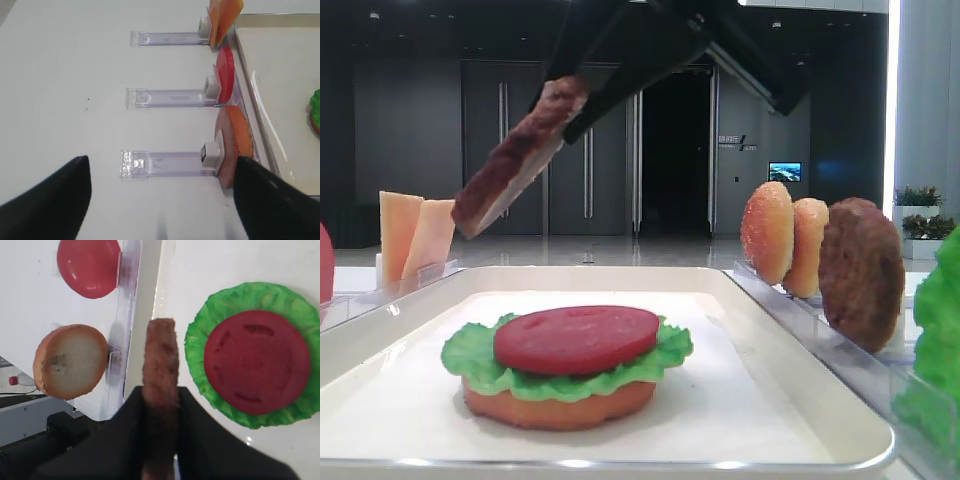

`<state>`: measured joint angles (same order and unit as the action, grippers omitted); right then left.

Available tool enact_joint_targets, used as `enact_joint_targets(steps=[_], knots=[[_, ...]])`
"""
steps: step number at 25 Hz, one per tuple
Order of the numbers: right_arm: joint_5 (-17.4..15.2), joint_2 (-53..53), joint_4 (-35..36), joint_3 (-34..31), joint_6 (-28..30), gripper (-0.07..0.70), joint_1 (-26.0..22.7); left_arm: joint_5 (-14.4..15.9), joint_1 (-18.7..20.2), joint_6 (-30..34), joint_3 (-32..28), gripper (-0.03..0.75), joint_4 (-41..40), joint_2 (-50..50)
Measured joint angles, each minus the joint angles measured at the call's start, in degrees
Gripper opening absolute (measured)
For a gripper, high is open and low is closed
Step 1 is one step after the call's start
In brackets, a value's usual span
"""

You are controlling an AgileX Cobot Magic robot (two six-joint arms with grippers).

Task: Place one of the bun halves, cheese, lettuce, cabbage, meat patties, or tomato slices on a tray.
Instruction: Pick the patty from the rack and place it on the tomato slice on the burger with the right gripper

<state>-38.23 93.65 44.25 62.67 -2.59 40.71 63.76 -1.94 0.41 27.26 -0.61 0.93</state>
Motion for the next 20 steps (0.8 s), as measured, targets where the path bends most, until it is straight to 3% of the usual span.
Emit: enact_joint_targets(steps=[7, 20], knots=[[2.86, 1.02, 4.29, -1.44, 4.39, 0.145, 0.0, 0.0, 0.0, 0.0, 0.0, 0.695, 0.0, 0.0], [2.99, 5.45, 5.05, -1.57, 7.02, 0.145, 0.0, 0.0, 0.0, 0.0, 0.0, 0.695, 0.0, 0.0]])
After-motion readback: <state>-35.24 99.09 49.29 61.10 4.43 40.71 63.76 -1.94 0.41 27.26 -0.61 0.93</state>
